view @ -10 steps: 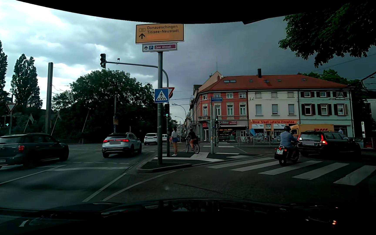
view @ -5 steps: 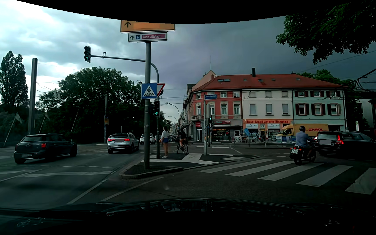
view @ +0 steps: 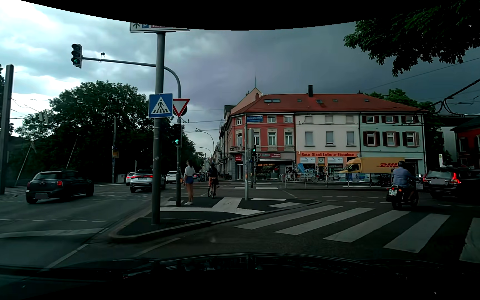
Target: Follow the waypoints while adhering to traffic rules and regulations
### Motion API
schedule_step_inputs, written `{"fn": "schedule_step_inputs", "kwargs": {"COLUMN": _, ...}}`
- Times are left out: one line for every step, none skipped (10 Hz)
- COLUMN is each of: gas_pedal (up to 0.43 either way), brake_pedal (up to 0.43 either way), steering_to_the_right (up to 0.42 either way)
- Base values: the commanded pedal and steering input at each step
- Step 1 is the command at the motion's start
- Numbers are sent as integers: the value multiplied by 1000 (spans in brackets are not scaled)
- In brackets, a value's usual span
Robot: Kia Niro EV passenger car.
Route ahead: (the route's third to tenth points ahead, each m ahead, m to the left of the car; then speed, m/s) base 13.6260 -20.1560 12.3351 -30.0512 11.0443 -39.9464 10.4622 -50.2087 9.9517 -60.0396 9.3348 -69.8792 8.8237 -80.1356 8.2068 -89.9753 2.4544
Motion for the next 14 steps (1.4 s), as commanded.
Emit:
{"fn": "schedule_step_inputs", "kwargs": {"gas_pedal": 87, "brake_pedal": 0, "steering_to_the_right": 265}}
{"fn": "schedule_step_inputs", "kwargs": {"gas_pedal": 87, "brake_pedal": 0, "steering_to_the_right": 274}}
{"fn": "schedule_step_inputs", "kwargs": {"gas_pedal": 87, "brake_pedal": 0, "steering_to_the_right": 281}}
{"fn": "schedule_step_inputs", "kwargs": {"gas_pedal": 87, "brake_pedal": 0, "steering_to_the_right": 286}}
{"fn": "schedule_step_inputs", "kwargs": {"gas_pedal": 87, "brake_pedal": 0, "steering_to_the_right": 288}}
{"fn": "schedule_step_inputs", "kwargs": {"gas_pedal": 87, "brake_pedal": 0, "steering_to_the_right": 290}}
{"fn": "schedule_step_inputs", "kwargs": {"gas_pedal": 87, "brake_pedal": 0, "steering_to_the_right": 292}}
{"fn": "schedule_step_inputs", "kwargs": {"gas_pedal": 87, "brake_pedal": 0, "steering_to_the_right": 295}}
{"fn": "schedule_step_inputs", "kwargs": {"gas_pedal": 87, "brake_pedal": 0, "steering_to_the_right": 298}}
{"fn": "schedule_step_inputs", "kwargs": {"gas_pedal": 87, "brake_pedal": 0, "steering_to_the_right": 302}}
{"fn": "schedule_step_inputs", "kwargs": {"gas_pedal": 87, "brake_pedal": 0, "steering_to_the_right": 307}}
{"fn": "schedule_step_inputs", "kwargs": {"gas_pedal": 87, "brake_pedal": 0, "steering_to_the_right": 312}}
{"fn": "schedule_step_inputs", "kwargs": {"gas_pedal": 87, "brake_pedal": 0, "steering_to_the_right": 319}}
{"fn": "schedule_step_inputs", "kwargs": {"gas_pedal": 87, "brake_pedal": 0, "steering_to_the_right": 327}}
